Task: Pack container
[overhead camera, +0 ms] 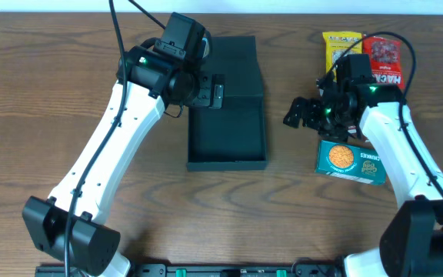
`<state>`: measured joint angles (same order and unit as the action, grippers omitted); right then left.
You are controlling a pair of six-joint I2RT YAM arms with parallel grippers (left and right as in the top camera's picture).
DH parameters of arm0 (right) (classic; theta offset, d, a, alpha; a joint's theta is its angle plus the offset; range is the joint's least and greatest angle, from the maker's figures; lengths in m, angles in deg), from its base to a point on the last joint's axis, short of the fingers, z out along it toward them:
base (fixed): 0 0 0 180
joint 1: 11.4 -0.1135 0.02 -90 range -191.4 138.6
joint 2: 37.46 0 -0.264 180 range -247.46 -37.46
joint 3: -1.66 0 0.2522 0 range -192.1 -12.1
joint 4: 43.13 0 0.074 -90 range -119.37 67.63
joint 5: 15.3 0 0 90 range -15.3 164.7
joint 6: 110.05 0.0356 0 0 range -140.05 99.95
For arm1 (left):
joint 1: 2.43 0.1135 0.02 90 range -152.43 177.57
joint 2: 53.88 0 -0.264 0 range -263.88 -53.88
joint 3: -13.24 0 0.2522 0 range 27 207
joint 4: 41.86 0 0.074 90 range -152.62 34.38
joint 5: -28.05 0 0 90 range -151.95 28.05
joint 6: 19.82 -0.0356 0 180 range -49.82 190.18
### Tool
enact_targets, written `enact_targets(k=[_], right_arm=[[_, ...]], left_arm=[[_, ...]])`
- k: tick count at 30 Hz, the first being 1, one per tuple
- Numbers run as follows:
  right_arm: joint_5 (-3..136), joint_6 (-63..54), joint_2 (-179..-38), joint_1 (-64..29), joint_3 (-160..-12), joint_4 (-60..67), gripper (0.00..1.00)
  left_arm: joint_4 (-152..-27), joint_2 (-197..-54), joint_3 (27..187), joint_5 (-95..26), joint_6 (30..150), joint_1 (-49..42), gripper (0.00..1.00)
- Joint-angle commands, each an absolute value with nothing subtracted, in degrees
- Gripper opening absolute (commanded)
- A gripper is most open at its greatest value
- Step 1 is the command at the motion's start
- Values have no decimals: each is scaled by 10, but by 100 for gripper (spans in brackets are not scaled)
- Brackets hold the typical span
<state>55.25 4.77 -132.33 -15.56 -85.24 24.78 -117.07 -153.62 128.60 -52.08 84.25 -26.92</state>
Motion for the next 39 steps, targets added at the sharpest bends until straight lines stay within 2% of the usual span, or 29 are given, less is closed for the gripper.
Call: enact_targets(k=[1, 4, 8, 14, 19, 28, 39], right_arm=[[543, 259, -1322, -145, -859, 254, 99], [549, 375, -1322, -136, -859, 274, 99], [617, 447, -1323, -123, -859, 304, 99], [653, 613, -1323, -80, -859, 396, 99], [694, 692, -1323, -50, -858, 468, 99], [794, 844, -1323, -50, -833, 440, 99], [840, 884, -1323, -50, -755, 316, 99]], left_arm=[[-1171, -1535, 1294, -531, 834, -268, 95], [-1174, -1535, 1294, -531, 834, -268, 95], [-1178, -1535, 1294, -532, 834, -268, 95], [-1179, -1535, 1294, -532, 830, -268, 95], [-1179, -1535, 1294, -532, 825, -268, 95], [-1179, -1535, 1294, -532, 819, -268, 95], [-1179, -1535, 1294, -532, 806, -268, 95]])
